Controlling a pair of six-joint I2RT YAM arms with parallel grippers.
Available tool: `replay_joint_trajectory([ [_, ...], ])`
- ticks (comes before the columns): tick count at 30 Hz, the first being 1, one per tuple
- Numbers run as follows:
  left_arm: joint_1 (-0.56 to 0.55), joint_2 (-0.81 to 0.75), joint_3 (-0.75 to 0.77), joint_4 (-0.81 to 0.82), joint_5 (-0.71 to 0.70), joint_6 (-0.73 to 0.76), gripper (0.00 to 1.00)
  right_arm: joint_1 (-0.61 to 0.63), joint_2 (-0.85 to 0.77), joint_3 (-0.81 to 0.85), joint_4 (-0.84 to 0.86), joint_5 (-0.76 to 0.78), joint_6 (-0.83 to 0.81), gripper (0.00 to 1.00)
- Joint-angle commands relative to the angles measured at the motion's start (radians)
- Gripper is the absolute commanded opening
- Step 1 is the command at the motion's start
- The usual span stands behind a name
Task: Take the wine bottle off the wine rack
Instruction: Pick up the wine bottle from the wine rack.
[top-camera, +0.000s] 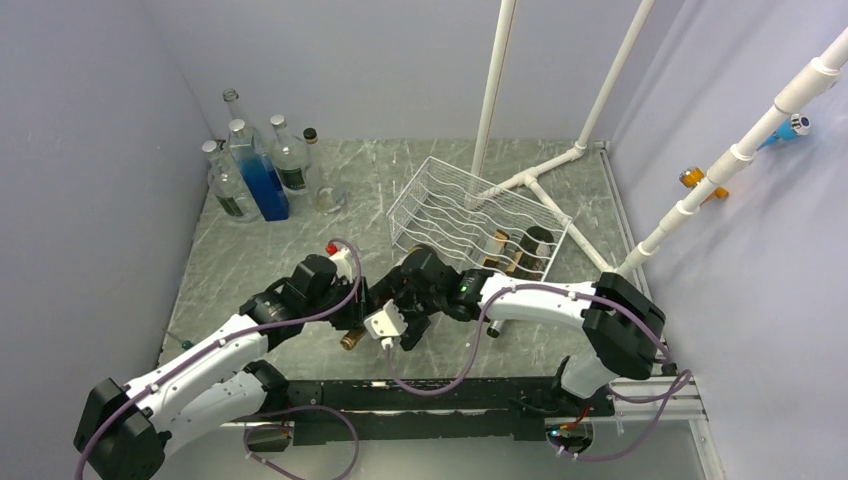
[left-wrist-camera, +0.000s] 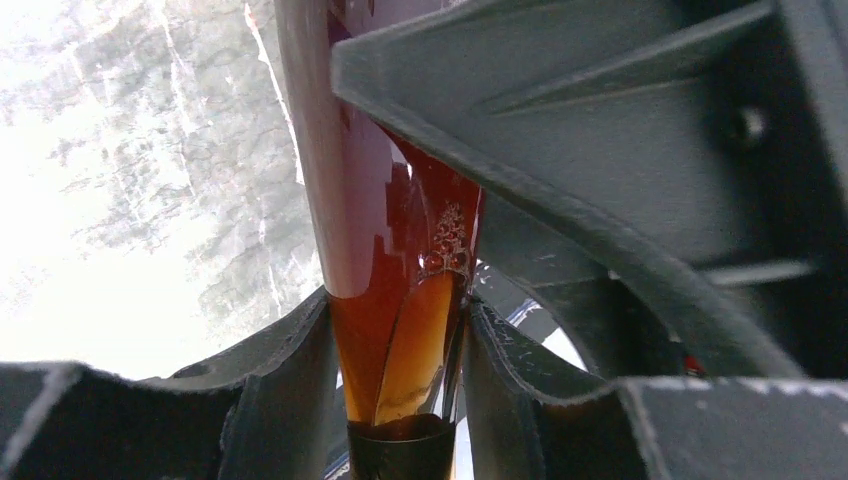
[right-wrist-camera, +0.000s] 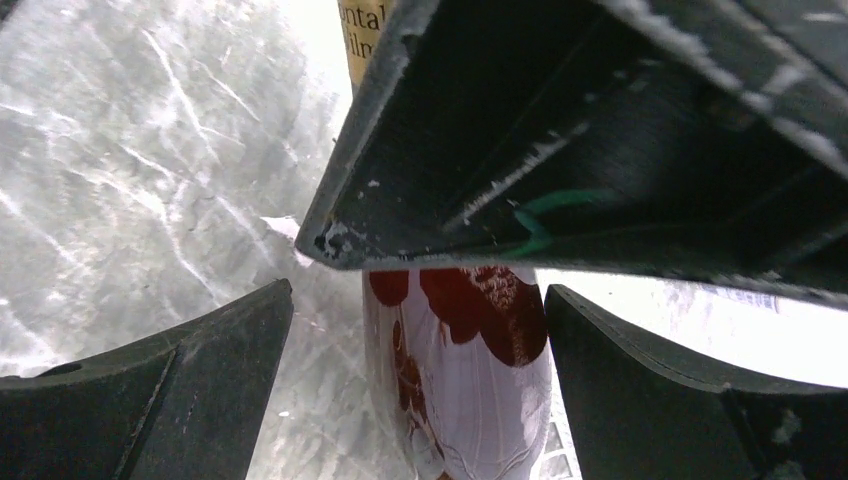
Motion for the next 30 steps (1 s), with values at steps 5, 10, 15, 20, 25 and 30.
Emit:
replay_joint_trajectory([
  [5,0.022,-0.035,0.023,0.209,0.149,-0.039,0.00,0.034,0.045,-0.074,0.244,0.136,0.000,0.99],
  [10,0.030,-0.039,0.012,0.216,0.160,-0.046,0.00,0.037,0.051,-0.093,0.304,0.168,-0.004,0.92],
  [15,0.039,-0.051,0.005,0.218,0.164,-0.055,0.00,0.037,0.055,-0.100,0.330,0.189,-0.007,0.77],
  [20,0.055,-0.081,-0.006,0.221,0.172,-0.078,0.03,0.037,0.047,-0.092,0.331,0.192,0.012,0.58],
  [25,0.059,-0.094,-0.028,0.237,0.193,-0.104,0.27,0.037,0.046,-0.076,0.311,0.171,0.047,0.39],
  [30,0.059,-0.120,-0.040,0.230,0.190,-0.116,0.46,0.035,0.042,-0.057,0.286,0.148,0.081,0.30],
])
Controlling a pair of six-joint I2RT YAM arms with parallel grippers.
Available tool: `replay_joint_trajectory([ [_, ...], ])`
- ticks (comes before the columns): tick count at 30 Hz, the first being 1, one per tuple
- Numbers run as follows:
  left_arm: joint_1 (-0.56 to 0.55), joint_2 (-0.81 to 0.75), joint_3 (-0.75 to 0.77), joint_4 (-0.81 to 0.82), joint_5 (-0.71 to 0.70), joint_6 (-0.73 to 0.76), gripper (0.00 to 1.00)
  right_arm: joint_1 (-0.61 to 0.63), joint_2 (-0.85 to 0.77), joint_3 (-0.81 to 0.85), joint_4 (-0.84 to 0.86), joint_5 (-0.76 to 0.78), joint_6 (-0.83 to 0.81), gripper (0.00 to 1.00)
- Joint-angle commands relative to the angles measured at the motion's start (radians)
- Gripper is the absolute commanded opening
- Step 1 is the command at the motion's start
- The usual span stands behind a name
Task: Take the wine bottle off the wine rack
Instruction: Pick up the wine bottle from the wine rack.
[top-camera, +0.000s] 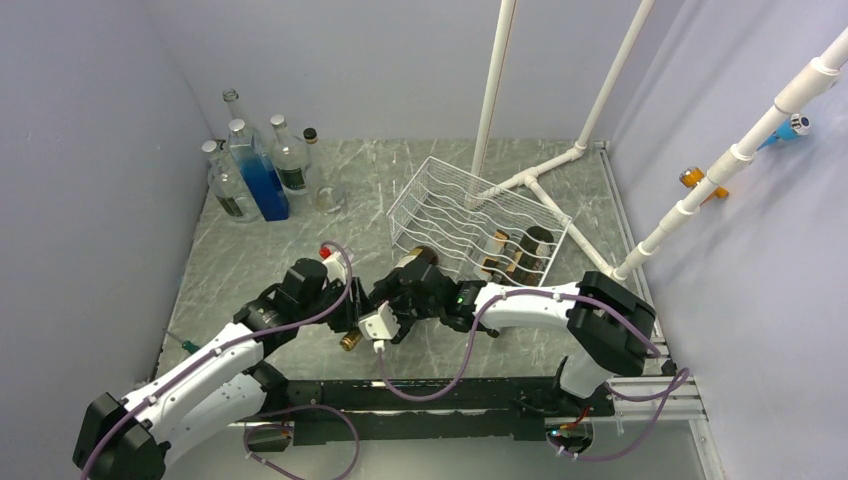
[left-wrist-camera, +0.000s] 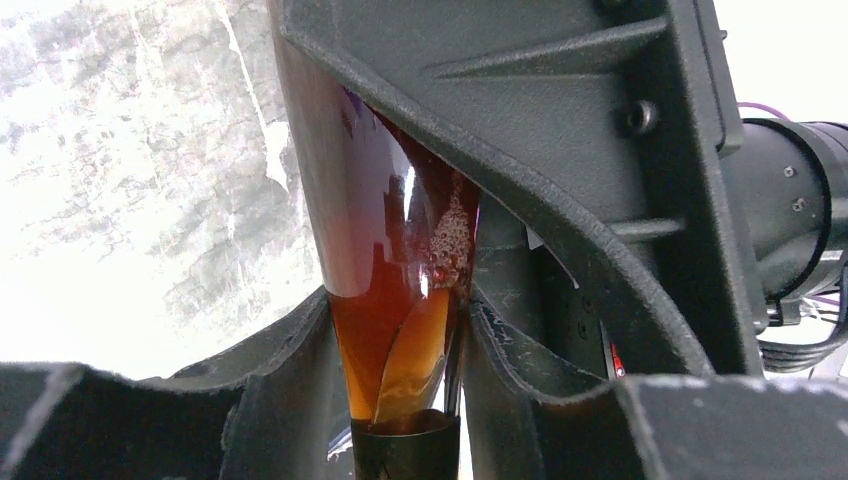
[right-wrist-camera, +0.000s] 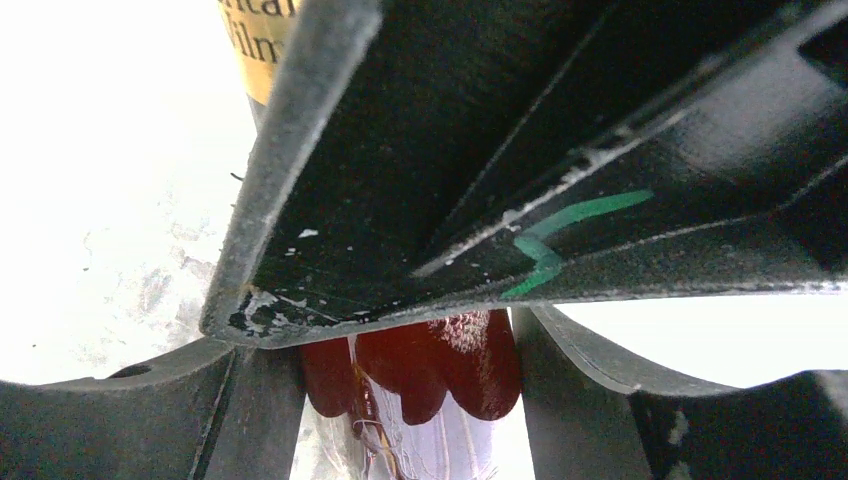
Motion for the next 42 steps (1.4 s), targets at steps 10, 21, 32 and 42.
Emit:
replay_joint_trajectory([
  [10,0.014,-0.134,0.040,0.065,0.043,-0.031,0.75,-0.010,-0.017,0.062,-0.022,-0.046,0.126,0.28],
  [21,0.020,-0.190,0.023,0.030,0.029,-0.041,0.78,-0.021,-0.017,0.071,-0.025,-0.068,0.163,0.26],
  [32,0.021,-0.276,0.056,-0.105,-0.085,0.013,0.92,-0.035,-0.021,0.084,-0.040,-0.091,0.189,0.26],
  [42,0.021,-0.348,0.097,-0.215,-0.184,0.077,0.97,-0.046,-0.025,0.104,-0.055,-0.109,0.226,0.25],
])
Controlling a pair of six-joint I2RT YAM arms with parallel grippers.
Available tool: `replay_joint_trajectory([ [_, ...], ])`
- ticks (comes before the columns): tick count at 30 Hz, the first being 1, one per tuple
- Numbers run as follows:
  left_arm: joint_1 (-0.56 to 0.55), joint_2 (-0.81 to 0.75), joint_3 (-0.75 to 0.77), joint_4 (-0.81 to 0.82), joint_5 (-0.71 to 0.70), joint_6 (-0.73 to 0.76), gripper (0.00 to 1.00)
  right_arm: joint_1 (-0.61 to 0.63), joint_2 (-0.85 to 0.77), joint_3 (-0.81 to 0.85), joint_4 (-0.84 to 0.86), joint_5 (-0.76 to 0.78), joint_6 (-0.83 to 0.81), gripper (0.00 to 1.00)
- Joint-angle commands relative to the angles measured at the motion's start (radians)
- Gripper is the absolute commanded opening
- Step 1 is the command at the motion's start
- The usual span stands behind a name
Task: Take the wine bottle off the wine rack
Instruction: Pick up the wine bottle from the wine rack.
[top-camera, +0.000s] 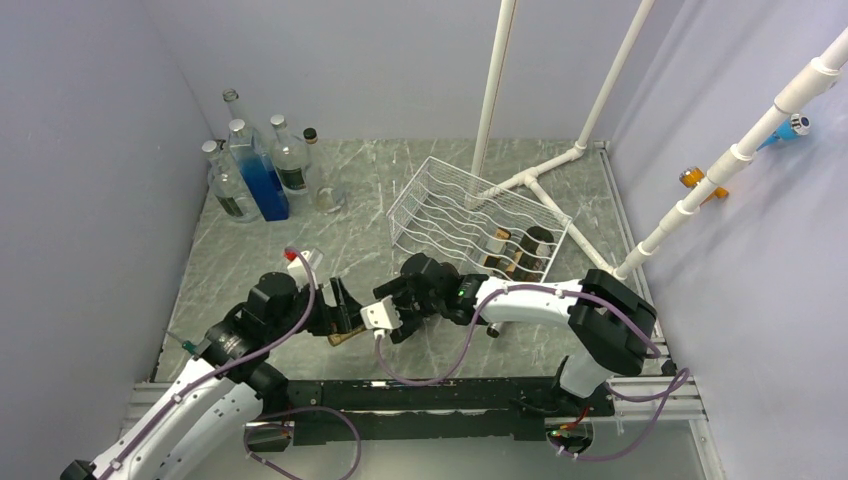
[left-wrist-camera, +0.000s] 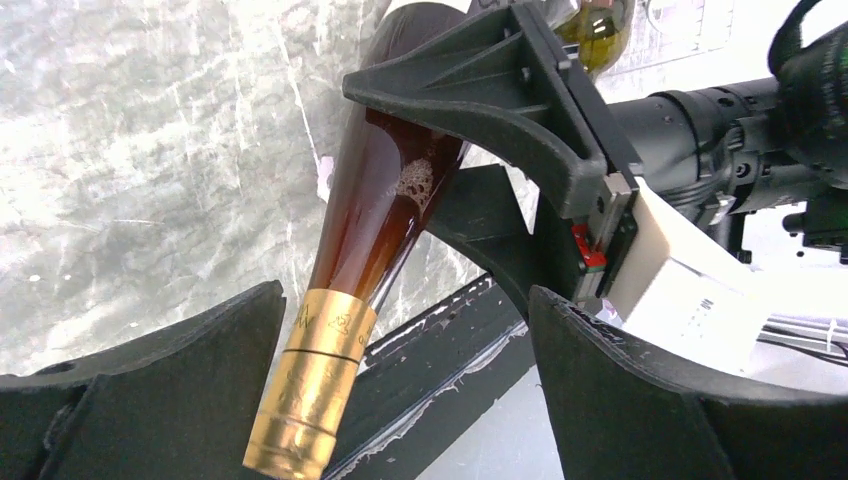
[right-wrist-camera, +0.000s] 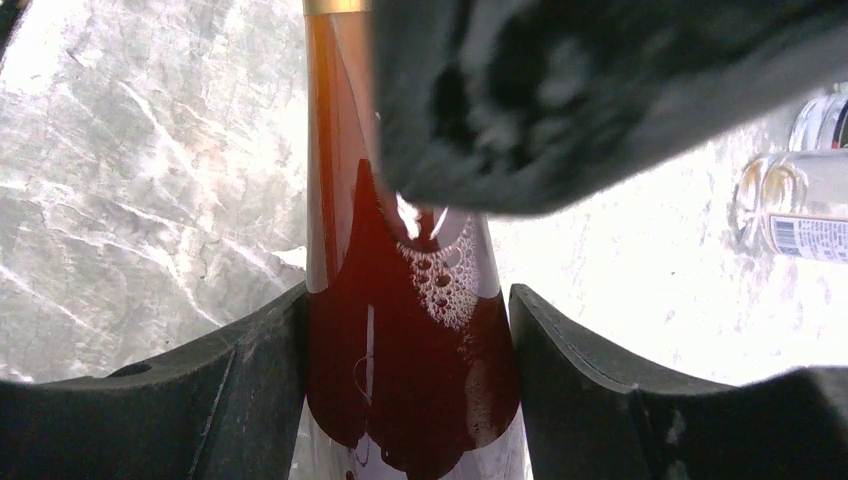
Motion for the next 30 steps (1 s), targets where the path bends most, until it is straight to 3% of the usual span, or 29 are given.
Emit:
replay_joint_trajectory([
  [1,-0.006,-0.038,0.070,-0.006,-0.053,0.037,0.97,-0.012,-0.024,0.076,0.058,0.012,0.050,0.25],
  [6,-0.006,-0.107,0.053,-0.038,-0.148,0.005,0.98,-0.017,-0.020,0.087,0.062,0.004,0.082,0.25],
  [19,-0.006,-0.388,0.002,-0.171,-0.434,-0.274,1.00,-0.021,0.018,0.134,0.081,-0.002,0.184,0.25],
  [30,-0.006,-0.302,-0.069,-0.182,-0.464,-0.512,1.00,-0.021,0.055,0.177,0.075,0.001,0.230,0.25],
])
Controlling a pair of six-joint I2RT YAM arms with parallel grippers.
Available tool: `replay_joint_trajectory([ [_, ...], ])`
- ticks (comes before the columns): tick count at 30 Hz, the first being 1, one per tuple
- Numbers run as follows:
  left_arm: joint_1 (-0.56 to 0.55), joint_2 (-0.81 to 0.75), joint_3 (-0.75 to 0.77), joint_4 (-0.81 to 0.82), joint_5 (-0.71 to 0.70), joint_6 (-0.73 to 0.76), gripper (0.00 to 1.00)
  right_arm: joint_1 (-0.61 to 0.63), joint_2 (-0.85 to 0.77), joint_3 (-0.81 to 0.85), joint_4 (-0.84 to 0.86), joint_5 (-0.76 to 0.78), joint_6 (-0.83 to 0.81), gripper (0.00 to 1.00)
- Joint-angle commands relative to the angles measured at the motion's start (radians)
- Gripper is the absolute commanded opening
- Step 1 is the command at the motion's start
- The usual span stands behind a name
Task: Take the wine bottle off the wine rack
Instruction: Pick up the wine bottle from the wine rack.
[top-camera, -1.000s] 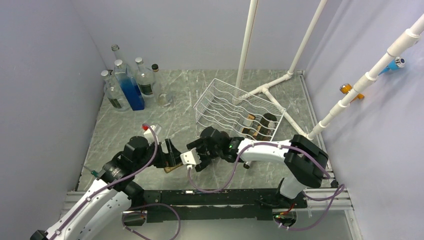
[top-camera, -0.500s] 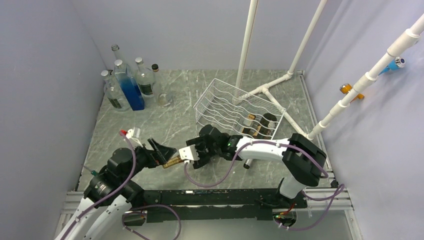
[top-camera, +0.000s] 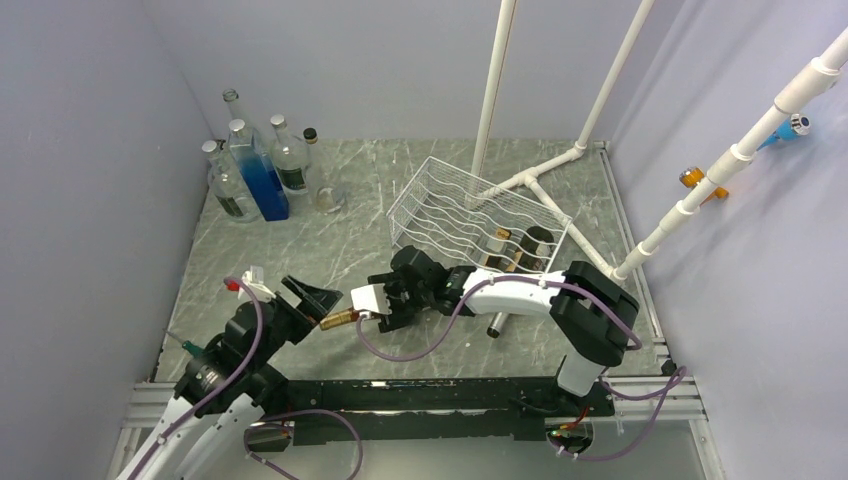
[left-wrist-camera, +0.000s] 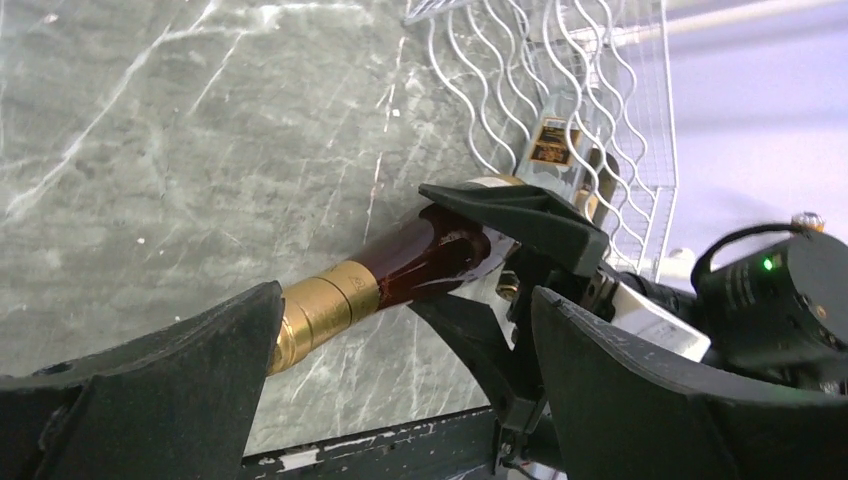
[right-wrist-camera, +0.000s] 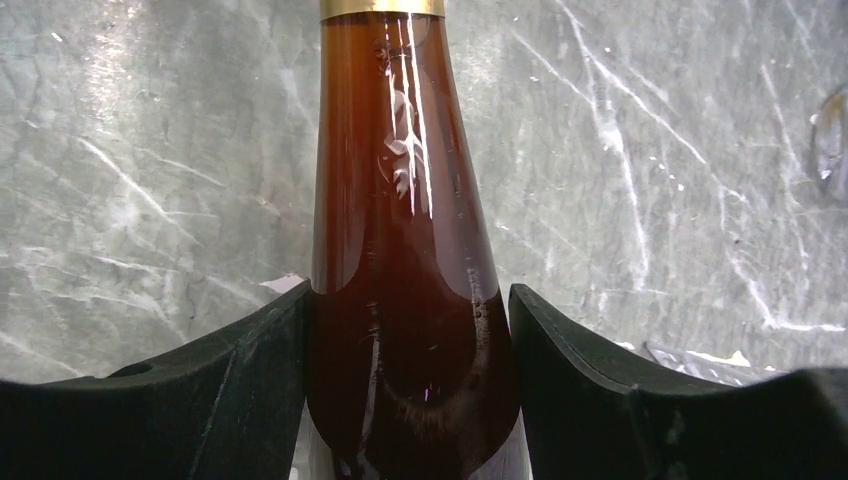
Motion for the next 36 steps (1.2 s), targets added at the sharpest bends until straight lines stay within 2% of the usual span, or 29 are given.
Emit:
replay_joint_trajectory([
  [1,-0.003,0.069,0.002,-0.030,-0.048,-0.130,1.00,-0.002,-0.037,0.079,0.107,-0.010,0.052,0.25],
  [6,-0.003,0.094,0.006,-0.049,-0.091,-0.177,1.00,-0.002,-0.029,0.085,0.106,-0.009,0.056,0.24],
  [13,-0.004,0.093,0.066,-0.183,-0.195,-0.170,0.99,-0.002,-0.009,0.093,0.103,-0.016,0.060,0.24],
  [17,-0.003,0.086,0.053,-0.212,-0.181,-0.207,1.00,-0.002,0.011,0.116,0.095,-0.018,0.073,0.24],
  [26,-0.003,0.069,-0.064,-0.078,-0.128,-0.363,1.00,-0.002,0.054,0.177,0.063,-0.023,0.109,0.24],
  [32,-0.004,0.174,-0.067,-0.059,-0.163,-0.505,1.00,-0.002,0.067,0.196,0.051,-0.030,0.121,0.24],
  [36,-0.003,0.268,-0.092,0.070,-0.169,-0.536,1.00,-0.002,0.076,0.211,0.042,-0.036,0.134,0.24],
])
